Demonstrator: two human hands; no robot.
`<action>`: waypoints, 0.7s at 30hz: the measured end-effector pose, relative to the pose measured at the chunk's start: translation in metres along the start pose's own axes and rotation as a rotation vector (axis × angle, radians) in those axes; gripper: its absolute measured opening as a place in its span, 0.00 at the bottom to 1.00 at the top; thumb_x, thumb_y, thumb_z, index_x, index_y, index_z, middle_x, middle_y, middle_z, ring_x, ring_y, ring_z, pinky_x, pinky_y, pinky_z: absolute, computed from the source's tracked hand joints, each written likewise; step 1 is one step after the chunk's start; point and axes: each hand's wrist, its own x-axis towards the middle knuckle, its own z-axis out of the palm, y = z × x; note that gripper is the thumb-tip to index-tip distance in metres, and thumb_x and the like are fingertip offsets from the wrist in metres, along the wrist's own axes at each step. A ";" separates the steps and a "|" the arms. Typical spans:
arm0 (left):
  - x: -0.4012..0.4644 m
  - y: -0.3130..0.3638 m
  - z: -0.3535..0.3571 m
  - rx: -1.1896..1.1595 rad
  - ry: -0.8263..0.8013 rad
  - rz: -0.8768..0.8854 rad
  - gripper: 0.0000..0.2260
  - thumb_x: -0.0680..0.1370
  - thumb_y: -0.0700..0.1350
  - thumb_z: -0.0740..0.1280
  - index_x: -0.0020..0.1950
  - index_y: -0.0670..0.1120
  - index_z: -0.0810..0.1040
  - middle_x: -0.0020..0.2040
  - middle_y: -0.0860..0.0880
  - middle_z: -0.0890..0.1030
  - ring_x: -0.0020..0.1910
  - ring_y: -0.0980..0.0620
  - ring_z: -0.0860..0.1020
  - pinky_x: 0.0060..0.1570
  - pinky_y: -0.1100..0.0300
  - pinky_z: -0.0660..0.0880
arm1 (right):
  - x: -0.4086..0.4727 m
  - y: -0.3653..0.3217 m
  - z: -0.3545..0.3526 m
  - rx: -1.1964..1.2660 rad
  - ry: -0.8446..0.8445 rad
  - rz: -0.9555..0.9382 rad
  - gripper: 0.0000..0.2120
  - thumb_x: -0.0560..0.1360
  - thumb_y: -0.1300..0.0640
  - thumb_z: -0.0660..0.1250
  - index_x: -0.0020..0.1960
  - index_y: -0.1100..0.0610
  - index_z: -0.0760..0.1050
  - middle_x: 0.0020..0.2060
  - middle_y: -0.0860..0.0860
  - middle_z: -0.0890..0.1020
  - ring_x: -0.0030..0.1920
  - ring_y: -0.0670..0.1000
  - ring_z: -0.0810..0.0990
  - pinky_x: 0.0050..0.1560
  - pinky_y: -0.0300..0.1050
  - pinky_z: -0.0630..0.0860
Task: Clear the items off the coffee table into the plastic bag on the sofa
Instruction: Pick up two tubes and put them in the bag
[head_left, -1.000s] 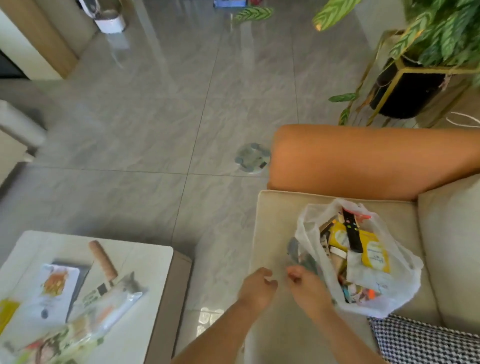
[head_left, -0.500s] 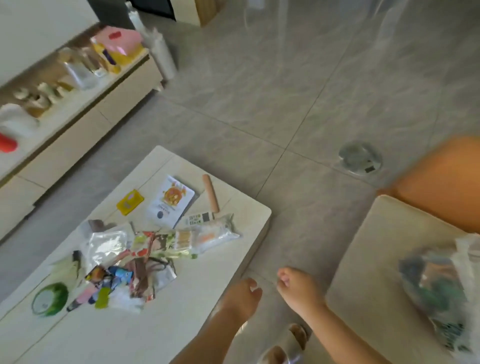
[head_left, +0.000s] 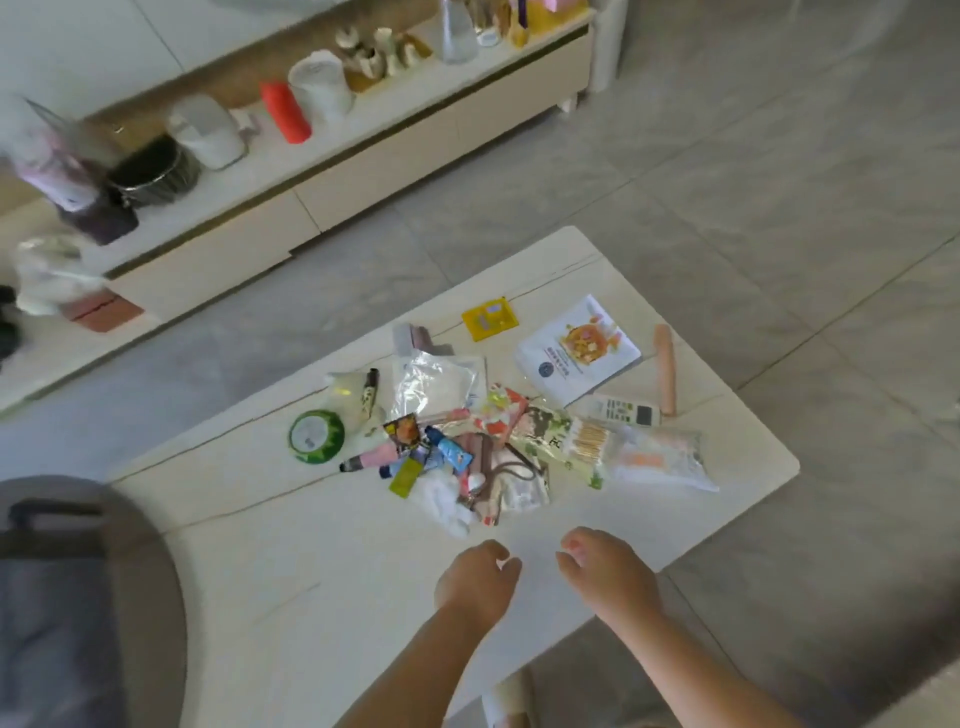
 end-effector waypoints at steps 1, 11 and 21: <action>0.006 -0.013 -0.008 -0.010 0.008 -0.014 0.17 0.79 0.57 0.57 0.65 0.54 0.73 0.63 0.52 0.78 0.61 0.52 0.76 0.60 0.60 0.72 | 0.007 -0.013 0.006 -0.014 -0.008 -0.009 0.14 0.78 0.46 0.57 0.60 0.48 0.73 0.56 0.44 0.78 0.56 0.45 0.77 0.53 0.41 0.75; 0.068 -0.099 -0.057 -0.186 0.091 -0.136 0.15 0.79 0.54 0.59 0.64 0.52 0.74 0.61 0.52 0.78 0.59 0.51 0.77 0.57 0.60 0.74 | 0.082 -0.095 0.046 -0.126 -0.050 -0.077 0.11 0.77 0.48 0.58 0.52 0.50 0.75 0.50 0.45 0.80 0.51 0.48 0.78 0.49 0.42 0.74; 0.181 -0.138 -0.066 -0.192 0.264 -0.121 0.15 0.78 0.43 0.62 0.65 0.48 0.74 0.59 0.46 0.77 0.59 0.46 0.74 0.56 0.56 0.73 | 0.201 -0.129 0.104 -0.222 -0.008 -0.213 0.13 0.78 0.53 0.59 0.62 0.54 0.70 0.53 0.51 0.77 0.55 0.53 0.76 0.48 0.48 0.76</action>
